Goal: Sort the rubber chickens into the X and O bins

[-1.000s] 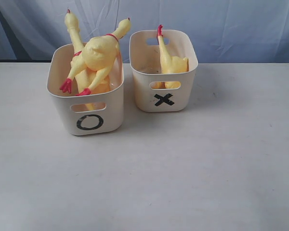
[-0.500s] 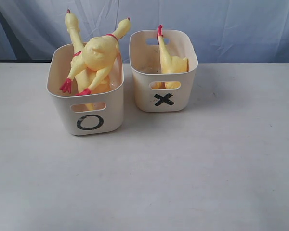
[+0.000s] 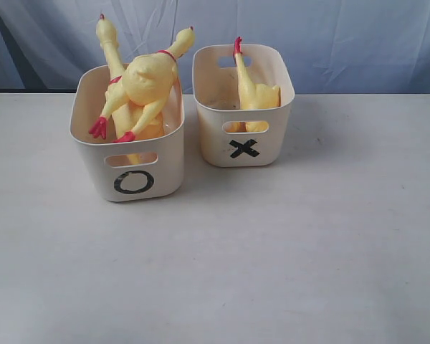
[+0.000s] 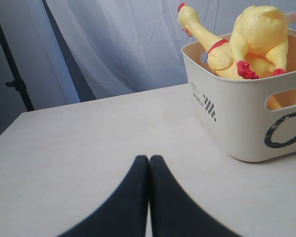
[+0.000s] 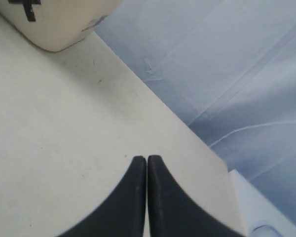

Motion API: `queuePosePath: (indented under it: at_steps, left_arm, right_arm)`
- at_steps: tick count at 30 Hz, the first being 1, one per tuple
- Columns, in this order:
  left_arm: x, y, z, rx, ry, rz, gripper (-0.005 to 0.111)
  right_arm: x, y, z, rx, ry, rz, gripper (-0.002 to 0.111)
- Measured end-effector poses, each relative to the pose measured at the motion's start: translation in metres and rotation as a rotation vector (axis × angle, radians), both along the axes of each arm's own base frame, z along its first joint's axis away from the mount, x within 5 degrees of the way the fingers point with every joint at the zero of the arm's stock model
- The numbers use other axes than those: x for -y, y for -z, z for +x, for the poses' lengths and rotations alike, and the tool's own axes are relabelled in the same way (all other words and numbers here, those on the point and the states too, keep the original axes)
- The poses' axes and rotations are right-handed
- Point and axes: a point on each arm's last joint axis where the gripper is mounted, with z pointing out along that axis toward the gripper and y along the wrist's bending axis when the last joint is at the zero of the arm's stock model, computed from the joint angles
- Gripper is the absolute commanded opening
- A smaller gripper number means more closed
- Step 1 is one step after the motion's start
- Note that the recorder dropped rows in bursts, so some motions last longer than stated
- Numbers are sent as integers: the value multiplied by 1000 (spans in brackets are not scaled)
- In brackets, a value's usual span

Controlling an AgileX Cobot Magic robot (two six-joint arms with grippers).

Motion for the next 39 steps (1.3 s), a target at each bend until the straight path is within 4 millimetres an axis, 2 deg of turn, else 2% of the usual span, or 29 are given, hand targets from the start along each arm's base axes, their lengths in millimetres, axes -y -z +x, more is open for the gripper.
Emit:
queuePosePath:
  at_steps: [3,5,7,9,39]
  left_arm:
    - [0,0,0,0,0,0,0]
    - [0,0,0,0,0,0,0]
    - [0,0,0,0,0,0,0]
    - [0,0,0,2,0,0,0]
    - [0,0,0,2,-1,4,0]
  right_arm:
    - [-1,0,0,-30,50,283,1]
    - [-3,0,0,-70,105,615,1]
    - [-3,0,0,-83,131,755,1]
    - [-3,0,0,-89,140,803,1]
    - [-3,1,-1,-99,151,795,1]
